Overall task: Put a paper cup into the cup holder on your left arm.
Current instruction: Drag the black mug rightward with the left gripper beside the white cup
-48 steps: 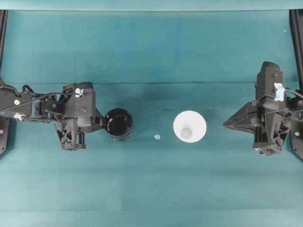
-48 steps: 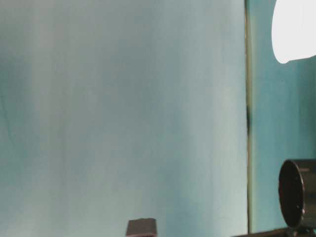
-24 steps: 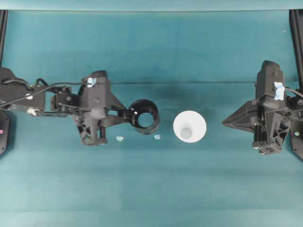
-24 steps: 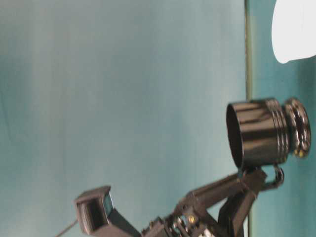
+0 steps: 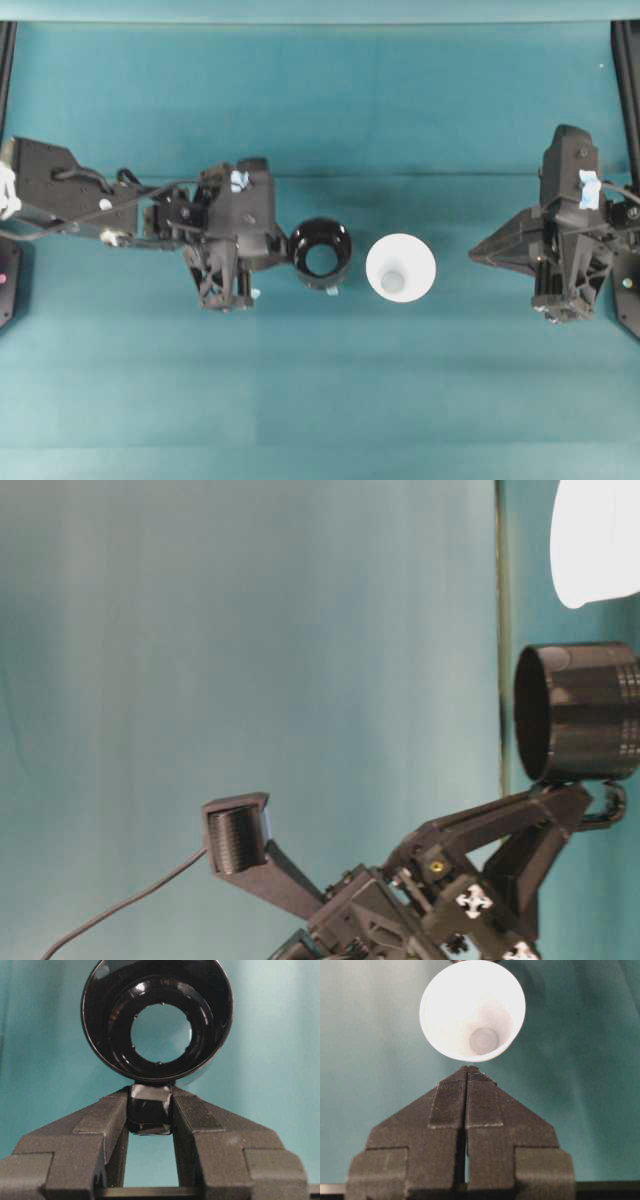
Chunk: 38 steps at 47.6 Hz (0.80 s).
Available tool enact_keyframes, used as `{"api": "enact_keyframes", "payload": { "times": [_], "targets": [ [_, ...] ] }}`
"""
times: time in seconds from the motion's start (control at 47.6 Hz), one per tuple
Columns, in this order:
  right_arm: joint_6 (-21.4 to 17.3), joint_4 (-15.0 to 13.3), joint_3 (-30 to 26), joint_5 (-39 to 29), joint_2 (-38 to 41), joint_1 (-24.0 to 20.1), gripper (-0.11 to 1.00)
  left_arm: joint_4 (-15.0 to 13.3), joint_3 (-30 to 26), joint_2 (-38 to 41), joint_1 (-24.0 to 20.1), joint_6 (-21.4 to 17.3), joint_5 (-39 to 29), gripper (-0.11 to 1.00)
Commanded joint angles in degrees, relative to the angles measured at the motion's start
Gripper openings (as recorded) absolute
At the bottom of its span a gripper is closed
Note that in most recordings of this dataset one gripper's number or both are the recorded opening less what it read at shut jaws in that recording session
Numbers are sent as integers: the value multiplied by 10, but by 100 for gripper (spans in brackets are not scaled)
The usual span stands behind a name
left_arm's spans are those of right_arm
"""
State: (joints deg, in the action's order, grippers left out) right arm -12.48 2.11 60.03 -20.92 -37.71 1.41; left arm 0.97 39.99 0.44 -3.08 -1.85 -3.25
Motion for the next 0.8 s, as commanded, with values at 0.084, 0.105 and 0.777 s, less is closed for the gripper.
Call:
{"api": "enact_keyframes", "payload": {
  "times": [0.084, 0.105, 0.777],
  "targets": [
    [-3, -3, -7, 3, -2, 2, -4, 2, -11, 4, 4, 1, 4, 29],
    [-3, -3, -7, 3, -2, 1, -4, 2, -11, 4, 4, 2, 4, 29],
    [-3, -2, -3, 3, -2, 1, -4, 2, -19, 32, 5, 3, 23, 29]
  ]
}}
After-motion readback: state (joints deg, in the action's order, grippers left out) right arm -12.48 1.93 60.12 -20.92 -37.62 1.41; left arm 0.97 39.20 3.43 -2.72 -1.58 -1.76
